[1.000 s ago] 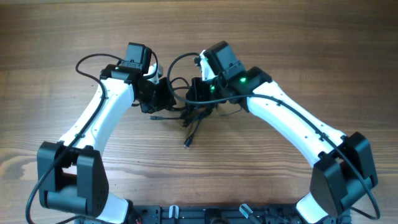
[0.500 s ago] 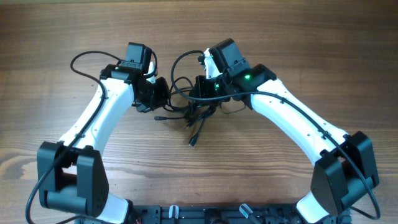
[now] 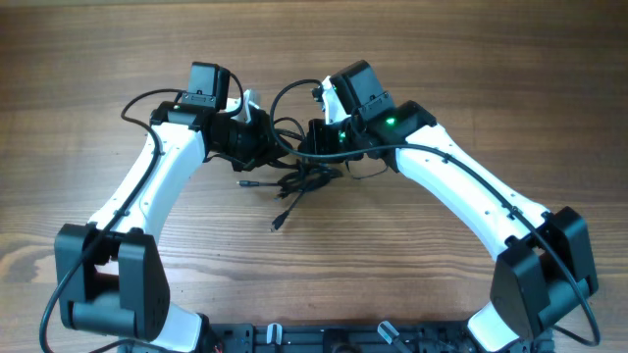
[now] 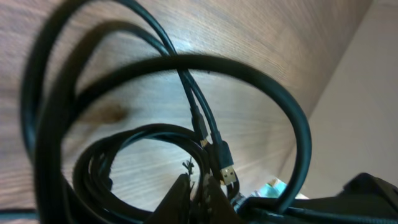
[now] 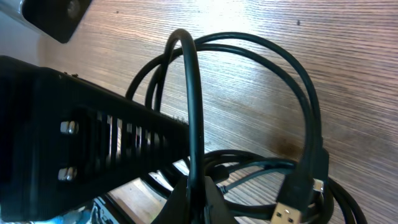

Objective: Untangle cables

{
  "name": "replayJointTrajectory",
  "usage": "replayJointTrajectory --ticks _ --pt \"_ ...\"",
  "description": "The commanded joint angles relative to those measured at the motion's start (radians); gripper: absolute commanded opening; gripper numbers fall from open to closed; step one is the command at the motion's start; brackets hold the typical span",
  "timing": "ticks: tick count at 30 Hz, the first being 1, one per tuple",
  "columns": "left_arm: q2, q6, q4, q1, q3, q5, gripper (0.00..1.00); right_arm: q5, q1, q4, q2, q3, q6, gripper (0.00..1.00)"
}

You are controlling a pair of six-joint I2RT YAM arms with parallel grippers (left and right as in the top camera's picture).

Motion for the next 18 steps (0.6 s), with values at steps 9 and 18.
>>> replayJointTrajectory --ticks 9,18 --pt "0.010 -0.105 -0.115 0.005 -0.010 0.202 0.19 -0.055 -0.005 0.035 -0.010 0.017 -0.011 0.04" --pt "0.010 -0.153 -0.119 0.005 -0.010 0.249 0.19 -0.055 -0.005 0.035 -0.010 0.017 -0.010 0.04"
